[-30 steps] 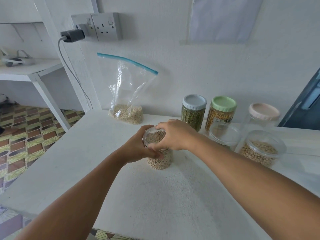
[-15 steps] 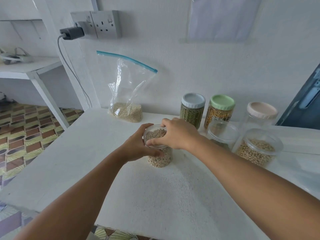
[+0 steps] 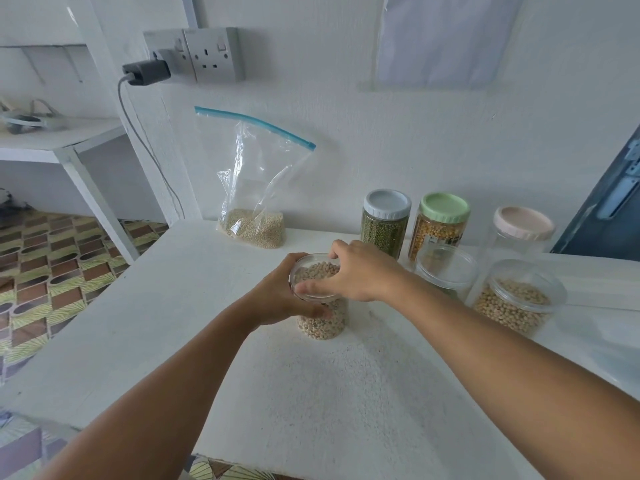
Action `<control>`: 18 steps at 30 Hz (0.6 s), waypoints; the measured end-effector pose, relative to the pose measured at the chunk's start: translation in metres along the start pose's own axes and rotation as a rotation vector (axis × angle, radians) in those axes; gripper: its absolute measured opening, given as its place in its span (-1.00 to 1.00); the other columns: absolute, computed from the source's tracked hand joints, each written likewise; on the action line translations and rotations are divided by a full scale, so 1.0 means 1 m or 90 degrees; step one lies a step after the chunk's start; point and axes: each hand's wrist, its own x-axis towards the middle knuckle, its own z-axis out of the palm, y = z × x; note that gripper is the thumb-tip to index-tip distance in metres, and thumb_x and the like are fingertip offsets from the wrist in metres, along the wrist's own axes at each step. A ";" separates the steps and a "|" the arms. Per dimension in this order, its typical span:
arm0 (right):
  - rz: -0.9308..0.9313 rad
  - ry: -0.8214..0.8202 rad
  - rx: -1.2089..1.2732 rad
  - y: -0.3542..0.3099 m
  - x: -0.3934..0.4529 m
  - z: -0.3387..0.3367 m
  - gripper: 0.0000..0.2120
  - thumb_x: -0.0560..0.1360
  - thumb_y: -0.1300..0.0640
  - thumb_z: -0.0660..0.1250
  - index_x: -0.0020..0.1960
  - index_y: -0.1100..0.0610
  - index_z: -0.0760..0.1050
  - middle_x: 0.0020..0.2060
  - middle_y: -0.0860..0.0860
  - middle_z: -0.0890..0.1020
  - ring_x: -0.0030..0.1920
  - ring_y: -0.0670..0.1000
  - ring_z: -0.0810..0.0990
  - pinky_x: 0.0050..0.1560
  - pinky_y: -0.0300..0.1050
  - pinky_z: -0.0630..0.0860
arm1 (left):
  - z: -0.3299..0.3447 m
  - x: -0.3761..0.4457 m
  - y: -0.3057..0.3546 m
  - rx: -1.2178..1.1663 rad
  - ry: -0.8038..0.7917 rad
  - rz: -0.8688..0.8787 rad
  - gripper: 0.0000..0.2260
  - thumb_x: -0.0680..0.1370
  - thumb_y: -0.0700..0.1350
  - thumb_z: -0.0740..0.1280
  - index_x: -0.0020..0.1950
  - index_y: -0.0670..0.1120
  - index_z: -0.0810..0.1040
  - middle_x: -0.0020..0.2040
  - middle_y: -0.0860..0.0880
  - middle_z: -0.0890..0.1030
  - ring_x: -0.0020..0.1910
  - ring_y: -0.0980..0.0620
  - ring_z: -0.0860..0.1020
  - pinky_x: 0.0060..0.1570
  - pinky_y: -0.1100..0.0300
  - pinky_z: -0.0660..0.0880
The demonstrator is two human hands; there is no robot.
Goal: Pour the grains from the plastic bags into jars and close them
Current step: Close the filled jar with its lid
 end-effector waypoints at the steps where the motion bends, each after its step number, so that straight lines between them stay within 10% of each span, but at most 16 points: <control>1: -0.005 -0.035 0.056 0.001 0.001 -0.004 0.01 0.26 -0.63 0.32 0.49 -0.02 0.34 0.36 0.02 0.46 0.32 0.07 0.47 0.22 0.06 0.51 | 0.000 0.000 0.000 0.000 -0.001 -0.001 -0.10 0.30 -0.23 0.71 0.50 0.09 0.31 0.26 0.02 0.62 0.16 0.13 0.66 0.05 0.16 0.65; 18: -0.003 -0.012 0.075 0.010 -0.006 0.006 0.11 0.21 -0.50 0.52 0.57 0.03 0.27 0.41 -0.04 0.40 0.39 0.01 0.40 0.36 0.02 0.43 | 0.002 -0.001 0.004 -0.004 -0.015 -0.004 -0.07 0.31 -0.26 0.70 0.51 0.06 0.24 0.33 -0.03 0.50 0.26 0.06 0.57 0.05 0.19 0.65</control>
